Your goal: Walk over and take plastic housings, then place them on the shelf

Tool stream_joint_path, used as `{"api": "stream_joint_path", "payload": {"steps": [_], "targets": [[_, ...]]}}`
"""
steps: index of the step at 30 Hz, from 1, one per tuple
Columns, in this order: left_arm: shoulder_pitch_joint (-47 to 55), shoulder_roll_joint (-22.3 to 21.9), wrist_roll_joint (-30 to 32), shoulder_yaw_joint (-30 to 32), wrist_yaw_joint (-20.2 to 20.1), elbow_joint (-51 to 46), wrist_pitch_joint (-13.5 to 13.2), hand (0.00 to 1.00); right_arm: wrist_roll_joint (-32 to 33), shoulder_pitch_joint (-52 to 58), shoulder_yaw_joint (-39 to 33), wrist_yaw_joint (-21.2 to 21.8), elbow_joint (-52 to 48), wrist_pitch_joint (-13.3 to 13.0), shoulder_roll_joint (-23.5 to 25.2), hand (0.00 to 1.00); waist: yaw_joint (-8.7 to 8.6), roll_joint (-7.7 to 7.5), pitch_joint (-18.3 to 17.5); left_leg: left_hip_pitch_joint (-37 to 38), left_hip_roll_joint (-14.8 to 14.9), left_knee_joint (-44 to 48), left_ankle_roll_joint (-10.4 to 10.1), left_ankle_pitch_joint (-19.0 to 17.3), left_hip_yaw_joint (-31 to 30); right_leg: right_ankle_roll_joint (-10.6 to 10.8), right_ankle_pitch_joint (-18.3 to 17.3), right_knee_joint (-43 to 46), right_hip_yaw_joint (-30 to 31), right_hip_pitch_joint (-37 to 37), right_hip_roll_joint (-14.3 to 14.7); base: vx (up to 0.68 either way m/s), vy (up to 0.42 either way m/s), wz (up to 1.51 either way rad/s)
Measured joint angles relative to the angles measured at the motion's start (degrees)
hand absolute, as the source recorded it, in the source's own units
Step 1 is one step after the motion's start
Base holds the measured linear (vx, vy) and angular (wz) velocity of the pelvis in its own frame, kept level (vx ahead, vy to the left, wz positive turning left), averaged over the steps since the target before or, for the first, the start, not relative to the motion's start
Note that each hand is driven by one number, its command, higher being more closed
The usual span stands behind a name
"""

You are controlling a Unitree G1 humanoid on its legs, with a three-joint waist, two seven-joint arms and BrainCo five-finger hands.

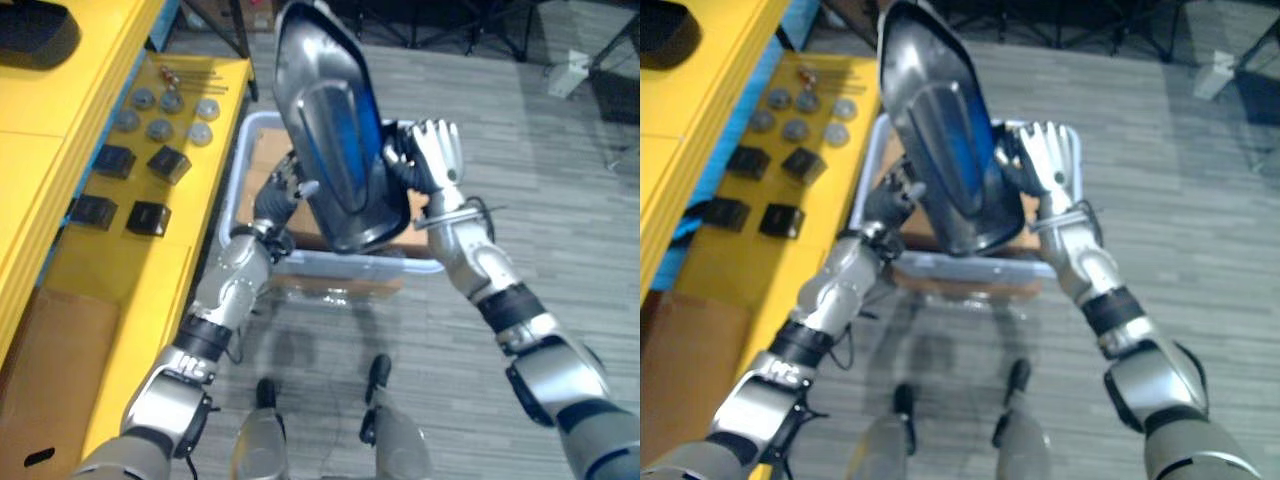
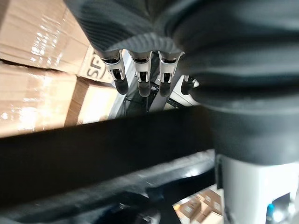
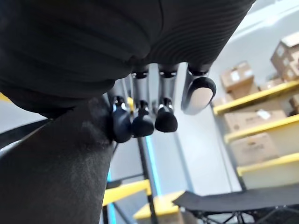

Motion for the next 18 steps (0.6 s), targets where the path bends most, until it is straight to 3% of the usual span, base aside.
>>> {"api": "stream_joint_path", "payload": {"steps": [11,18], "targets": [[0.43,-0.15,-0.29,-0.70,-3.30,-1.07,-0.45,0.00,0.14,0.02,0.05,0.51,0.06,0.15,0.34,1.00,0.11,0.10,-1.07,-0.17,-0.09,-0.50,-0.03,-0.01,-0.47,0.80,0.66,0.00,-0.33,-0.01,-0.01,0.01,0.003,0.02],[2.16,-0.72,0.39,-1.77,-2.80,-1.07,0.65,0.00,1.40,0.02,1.85,0.18,0.40,0.54,1.58,1.00,0.58,0.90,-3.73,-0.40,-0.22,-0.46,-0.01,-0.03,-1.25,0.82,0.68,-0.02,-0.43,0.11,-0.11,0.00,0.003,0.02]]}}
